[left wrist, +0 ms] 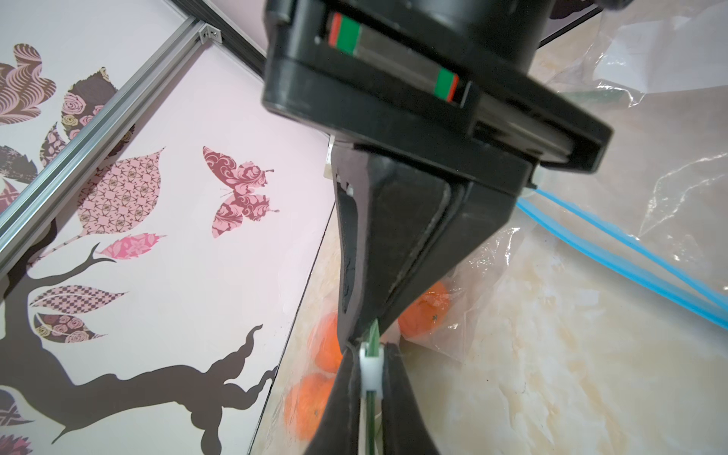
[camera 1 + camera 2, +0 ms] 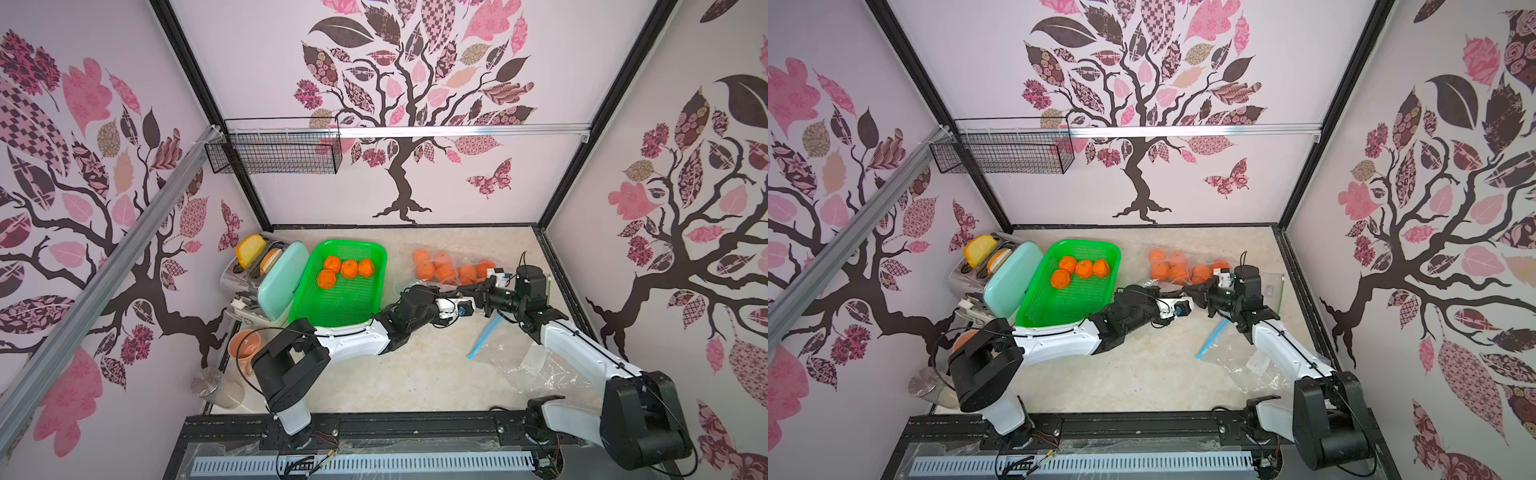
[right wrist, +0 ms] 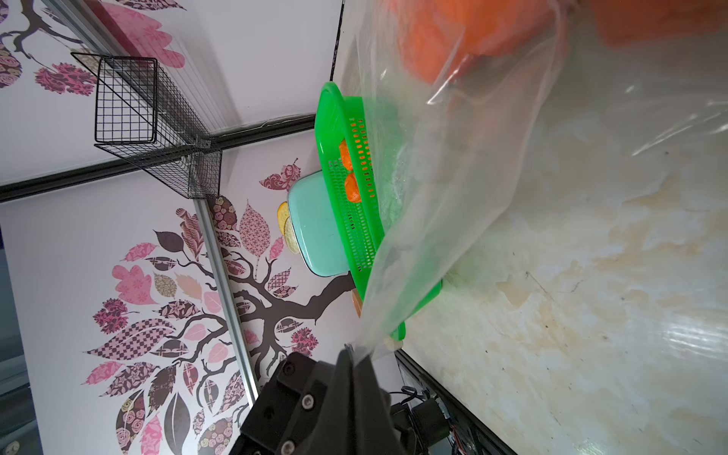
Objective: Open the zip-top bag and take out the orange
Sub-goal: Unzip the zipper on the zipper food storage bag.
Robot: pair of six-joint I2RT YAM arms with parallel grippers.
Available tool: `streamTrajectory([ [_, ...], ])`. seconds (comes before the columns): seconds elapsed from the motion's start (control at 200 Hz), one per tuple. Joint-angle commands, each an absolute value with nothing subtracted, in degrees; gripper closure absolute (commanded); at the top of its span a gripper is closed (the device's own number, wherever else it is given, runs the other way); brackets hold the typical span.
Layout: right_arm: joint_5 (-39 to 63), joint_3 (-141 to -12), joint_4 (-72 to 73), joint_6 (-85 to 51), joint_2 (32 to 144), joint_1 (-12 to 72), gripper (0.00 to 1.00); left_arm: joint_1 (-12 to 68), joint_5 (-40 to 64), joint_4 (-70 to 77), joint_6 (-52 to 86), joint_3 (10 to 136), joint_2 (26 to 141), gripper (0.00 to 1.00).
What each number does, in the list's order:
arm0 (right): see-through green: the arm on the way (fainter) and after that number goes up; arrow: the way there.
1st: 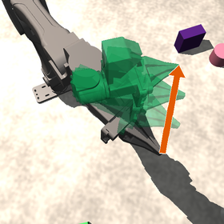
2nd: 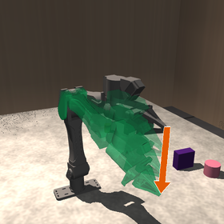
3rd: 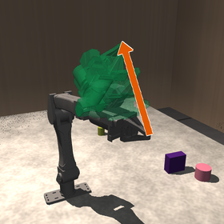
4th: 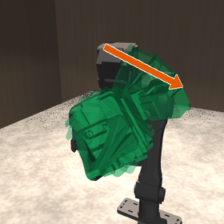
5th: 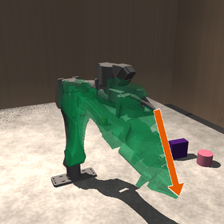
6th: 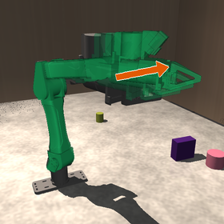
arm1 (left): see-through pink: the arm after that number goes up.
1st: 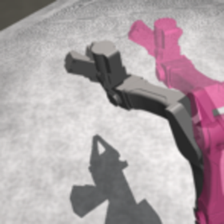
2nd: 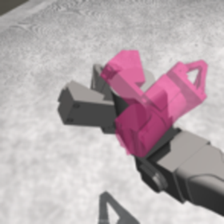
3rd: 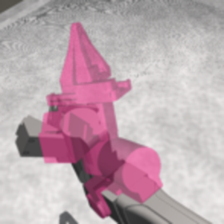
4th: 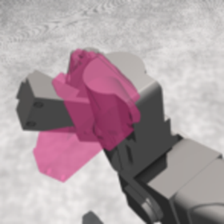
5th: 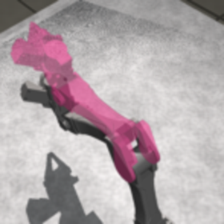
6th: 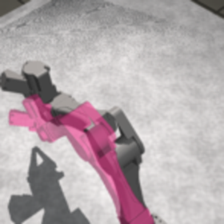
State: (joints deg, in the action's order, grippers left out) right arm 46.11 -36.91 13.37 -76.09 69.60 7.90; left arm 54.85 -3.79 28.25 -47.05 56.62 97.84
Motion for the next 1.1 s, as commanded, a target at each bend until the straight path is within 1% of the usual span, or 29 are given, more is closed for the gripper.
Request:
streamTrajectory([
  [0.0,45.5,-36.9,16.2,-78.0,67.5,6.2,1.0,54.6,-9.1,30.1,-47.8,55.7,97.0,1.0],
  [0.285,45.4,-35.7,18.1,-80.3,64.7,4.2,1.0,51.8,-10.5,26.5,-43.3,54.4,94.2,1.0],
  [0.525,45.5,-35.0,20.0,-81.8,64.2,2.6,1.0,49.5,-12.0,23.0,-41.7,49.6,88.2,1.0],
  [0.695,45.1,-34.9,20.2,-82.2,64.0,1.2,1.0,46.8,-13.7,18.5,-38.0,45.6,81.0,1.0],
  [0.81,44.2,-34.7,20.5,-82.4,63.8,0.6,1.0,45.8,-16.4,14.6,-36.8,44.0,77.6,1.0],
  [1.03,43.1,-35.1,20.3,-82.6,63.7,0.0,1.0,45.5,-20.8,11.3,-35.1,43.3,75.0,1.0],
  [1.095,42.6,-35.0,20.1,-82.5,63.5,-0.2,1.0,45.1,-22.1,8.2,-34.4,43.6,73.8,1.0],
])
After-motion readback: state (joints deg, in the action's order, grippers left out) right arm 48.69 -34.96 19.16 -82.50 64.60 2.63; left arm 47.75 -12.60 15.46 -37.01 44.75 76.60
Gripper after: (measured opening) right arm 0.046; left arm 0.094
